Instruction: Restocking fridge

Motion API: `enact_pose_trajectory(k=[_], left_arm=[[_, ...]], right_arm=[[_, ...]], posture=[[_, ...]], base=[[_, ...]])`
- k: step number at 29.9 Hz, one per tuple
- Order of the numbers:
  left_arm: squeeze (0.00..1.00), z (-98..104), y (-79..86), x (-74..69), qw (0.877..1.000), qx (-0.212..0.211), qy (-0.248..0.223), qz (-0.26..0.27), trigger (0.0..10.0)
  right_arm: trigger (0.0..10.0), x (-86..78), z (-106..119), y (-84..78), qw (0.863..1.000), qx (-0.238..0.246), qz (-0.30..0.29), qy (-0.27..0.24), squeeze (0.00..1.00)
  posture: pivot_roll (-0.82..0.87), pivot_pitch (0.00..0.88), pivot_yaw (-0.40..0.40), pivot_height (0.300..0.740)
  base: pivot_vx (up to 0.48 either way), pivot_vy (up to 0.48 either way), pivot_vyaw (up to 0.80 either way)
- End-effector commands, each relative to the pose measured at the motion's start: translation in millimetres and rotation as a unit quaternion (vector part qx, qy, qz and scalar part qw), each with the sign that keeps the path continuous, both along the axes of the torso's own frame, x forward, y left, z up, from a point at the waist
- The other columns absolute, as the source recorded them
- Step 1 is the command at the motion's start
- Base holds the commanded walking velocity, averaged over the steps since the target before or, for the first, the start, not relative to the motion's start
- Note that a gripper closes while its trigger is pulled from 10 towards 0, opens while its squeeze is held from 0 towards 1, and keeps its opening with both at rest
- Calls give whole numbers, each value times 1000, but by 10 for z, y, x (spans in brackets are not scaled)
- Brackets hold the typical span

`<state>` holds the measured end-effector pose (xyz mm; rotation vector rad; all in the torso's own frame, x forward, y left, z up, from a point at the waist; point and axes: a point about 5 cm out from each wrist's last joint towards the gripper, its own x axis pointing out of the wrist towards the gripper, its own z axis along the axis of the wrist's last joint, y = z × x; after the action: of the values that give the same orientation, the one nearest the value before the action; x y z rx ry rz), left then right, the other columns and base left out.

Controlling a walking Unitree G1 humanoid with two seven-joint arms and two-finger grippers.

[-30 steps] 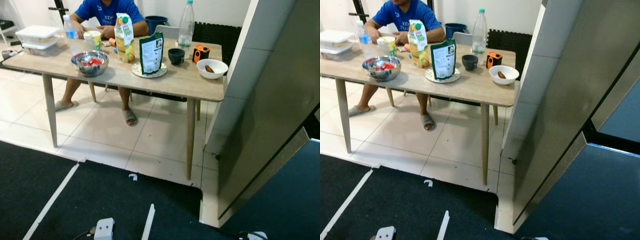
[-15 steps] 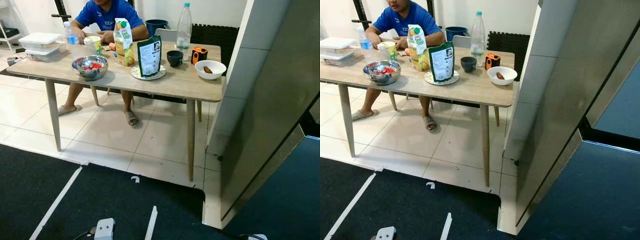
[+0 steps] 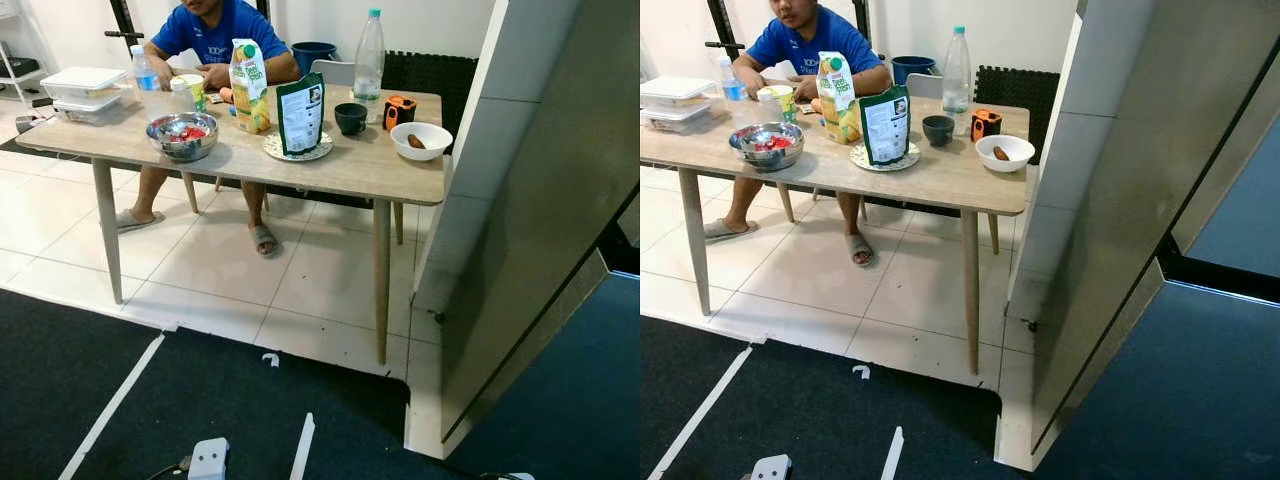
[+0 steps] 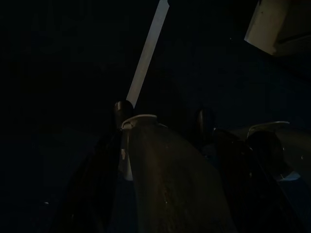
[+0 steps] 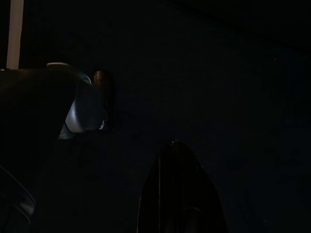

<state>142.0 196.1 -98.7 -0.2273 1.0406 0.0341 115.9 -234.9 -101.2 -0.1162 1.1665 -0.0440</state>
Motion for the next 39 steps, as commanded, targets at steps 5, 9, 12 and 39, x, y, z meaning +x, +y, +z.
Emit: enact_pose_trajectory(k=[5,9,12,39], left_arm=[[0,-22,-6,-48,1000,5,16,-6,10000],[0,-24,1,-55,1000,6,17,-8,10000],[0,-25,7,-63,1000,6,19,-9,10000],[0,-25,36,-72,1000,11,22,-13,10000]], right_arm=[[10000,-36,-4,-31,1000,-5,-1,7,0],[10000,-34,-5,-22,1000,-2,1,6,0],[10000,-41,-12,-4,1000,-1,12,13,0],[10000,55,4,56,1000,6,12,-5,0]], posture=[[-44,0,-36,740],[-43,0,-35,740],[-41,0,-34,740],[-26,0,-23,740]], base=[[0,0,0],[0,0,0],[0,0,-263],[0,0,-305]])
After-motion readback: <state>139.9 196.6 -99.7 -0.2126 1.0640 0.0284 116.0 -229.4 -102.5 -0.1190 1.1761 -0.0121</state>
